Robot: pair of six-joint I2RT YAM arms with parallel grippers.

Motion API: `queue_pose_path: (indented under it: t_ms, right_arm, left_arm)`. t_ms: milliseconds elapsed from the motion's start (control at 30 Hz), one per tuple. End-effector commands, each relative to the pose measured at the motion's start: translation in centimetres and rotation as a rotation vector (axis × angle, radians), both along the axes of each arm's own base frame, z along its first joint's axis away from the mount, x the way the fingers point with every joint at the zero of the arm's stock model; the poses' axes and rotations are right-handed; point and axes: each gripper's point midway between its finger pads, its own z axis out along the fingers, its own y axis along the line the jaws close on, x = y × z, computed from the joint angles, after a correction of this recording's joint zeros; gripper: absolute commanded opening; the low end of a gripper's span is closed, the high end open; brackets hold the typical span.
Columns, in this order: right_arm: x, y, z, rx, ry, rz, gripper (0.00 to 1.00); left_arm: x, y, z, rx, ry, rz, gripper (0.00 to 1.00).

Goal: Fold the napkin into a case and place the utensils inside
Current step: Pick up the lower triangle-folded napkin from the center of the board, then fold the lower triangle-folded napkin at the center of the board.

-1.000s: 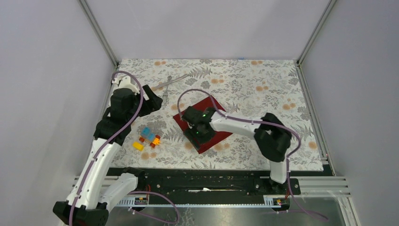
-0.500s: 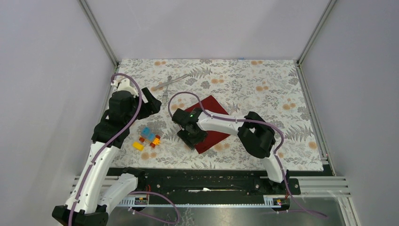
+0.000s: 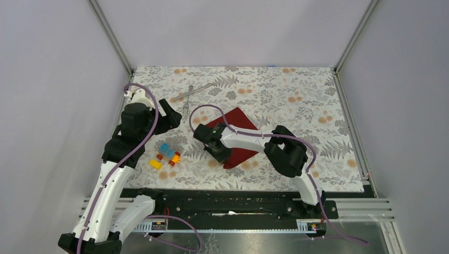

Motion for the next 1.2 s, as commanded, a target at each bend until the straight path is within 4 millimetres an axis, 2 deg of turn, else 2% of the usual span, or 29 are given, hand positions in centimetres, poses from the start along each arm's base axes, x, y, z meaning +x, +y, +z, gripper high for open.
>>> queue_pose_path:
  t_ms: [0, 133, 233, 367, 500, 767, 933, 1067, 1167]
  right_arm:
    - [0.5, 0.3, -1.1, 0.027, -0.048, 0.0, 0.17]
    - [0.3, 2.0, 1.5, 0.179, -0.027, -0.004, 0.0]
    - [0.2, 2.5, 3.4, 0.35, 0.057, -0.043, 0.0]
    - [-0.5, 2.3, 5.4, 0.654, 0.262, -0.082, 0.0]
    - [0.6, 1.8, 6.8, 0.903, 0.416, -0.145, 0.0]
    - [3.8, -2.0, 6.5, 1.155, 0.565, -0.345, 0.0]
    - [4.6, -3.2, 5.6, 1.192, 0.584, -0.388, 0.0]
    - [5.1, -3.9, 5.0, 1.195, 0.575, -0.412, 0.0]
    - [5.5, -4.3, 4.9, 1.196, 0.563, -0.427, 0.0]
  left_arm:
    - [0.6, -0.2, -0.3, -0.011, -0.006, 0.0, 0.82]
    - [1.2, -1.5, -2.7, -0.057, 0.061, -0.039, 0.83]
    - [1.8, -3.0, -5.0, -0.107, 0.137, -0.078, 0.83]
    - [2.5, -5.1, -6.9, -0.224, 0.179, -0.112, 0.84]
    - [3.4, -6.7, -8.3, -0.325, 0.205, -0.123, 0.84]
    - [5.2, -8.1, -12.7, -0.512, 0.332, -0.015, 0.85]
    - [6.8, -8.0, -16.0, -0.531, 0.419, 0.094, 0.85]
    - [8.3, -8.7, -17.4, -0.534, 0.453, 0.089, 0.87]
    - [9.3, -9.1, -17.9, -0.538, 0.452, 0.081, 0.82]
